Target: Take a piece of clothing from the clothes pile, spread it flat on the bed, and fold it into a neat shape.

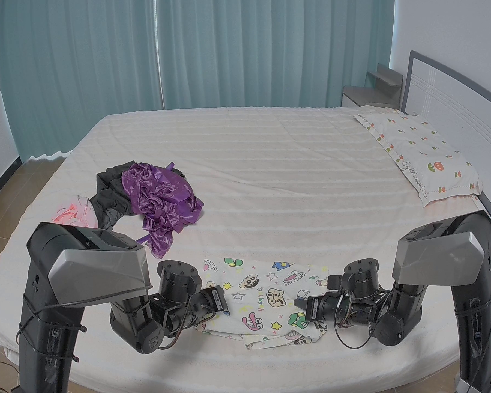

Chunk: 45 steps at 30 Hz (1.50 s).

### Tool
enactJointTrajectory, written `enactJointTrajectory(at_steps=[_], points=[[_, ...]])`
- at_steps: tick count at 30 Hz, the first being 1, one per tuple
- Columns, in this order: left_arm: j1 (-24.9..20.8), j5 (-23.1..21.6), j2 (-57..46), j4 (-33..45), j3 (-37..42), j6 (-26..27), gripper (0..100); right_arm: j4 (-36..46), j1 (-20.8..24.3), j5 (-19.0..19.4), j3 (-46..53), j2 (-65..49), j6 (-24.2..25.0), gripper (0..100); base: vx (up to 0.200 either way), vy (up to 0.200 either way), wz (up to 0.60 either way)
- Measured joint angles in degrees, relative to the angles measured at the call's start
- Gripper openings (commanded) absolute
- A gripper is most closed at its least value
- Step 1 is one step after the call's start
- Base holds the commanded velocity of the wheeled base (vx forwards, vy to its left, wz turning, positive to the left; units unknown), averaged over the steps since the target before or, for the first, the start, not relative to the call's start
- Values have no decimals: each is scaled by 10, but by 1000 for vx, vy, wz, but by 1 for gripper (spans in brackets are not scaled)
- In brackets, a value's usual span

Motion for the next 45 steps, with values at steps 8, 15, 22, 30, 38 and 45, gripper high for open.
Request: enactJointTrajectory(at_steps=[8,15,22,30,38,45], points=[[0,2,-1,0,0,-15,0,-1,1,0,2,-5,0,0,0,0,0],[0,2,-7,0,-7,-36,0,-4,1,0,2,-7,0,0,0,-57,0],[0,2,-9,0,-12,-36,0,-6,1,-1,2,-9,0,0,0,-200,0],[-1,2,-9,0,-12,-36,0,-6,0,-4,7,-15,0,0,0,-200,0],[-5,3,-11,0,-10,-36,0,-7,-1,-5,18,-29,0,0,0,-200,0],[-7,3,-15,0,-8,-36,0,-9,-1,-5,27,-37,0,0,0,-200,0]])
